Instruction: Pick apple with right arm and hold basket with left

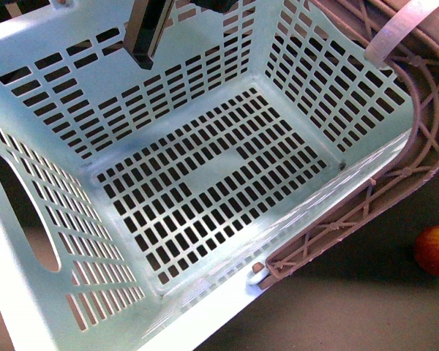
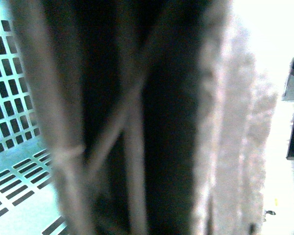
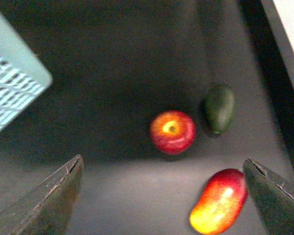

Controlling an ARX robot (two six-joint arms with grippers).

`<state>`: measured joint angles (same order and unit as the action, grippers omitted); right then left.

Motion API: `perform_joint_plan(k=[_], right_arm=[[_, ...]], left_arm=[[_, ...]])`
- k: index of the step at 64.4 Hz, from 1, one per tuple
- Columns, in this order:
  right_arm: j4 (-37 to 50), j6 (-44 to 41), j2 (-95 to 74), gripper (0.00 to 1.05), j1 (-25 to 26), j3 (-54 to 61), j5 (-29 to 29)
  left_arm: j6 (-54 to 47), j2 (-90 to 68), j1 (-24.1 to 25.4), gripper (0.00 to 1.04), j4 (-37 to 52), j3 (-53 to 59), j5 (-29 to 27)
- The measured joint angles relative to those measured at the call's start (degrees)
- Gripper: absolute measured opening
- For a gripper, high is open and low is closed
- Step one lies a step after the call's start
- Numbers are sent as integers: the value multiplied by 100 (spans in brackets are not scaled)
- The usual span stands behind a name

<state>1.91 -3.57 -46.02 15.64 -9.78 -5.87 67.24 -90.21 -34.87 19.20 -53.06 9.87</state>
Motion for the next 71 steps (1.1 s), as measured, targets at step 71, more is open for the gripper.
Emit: perform_joint_plan(k=[71], right_arm=[[2612, -946, -7923, 96, -323, -2640, 1036]], left_arm=[[-7, 0, 0, 14, 0, -2, -4]])
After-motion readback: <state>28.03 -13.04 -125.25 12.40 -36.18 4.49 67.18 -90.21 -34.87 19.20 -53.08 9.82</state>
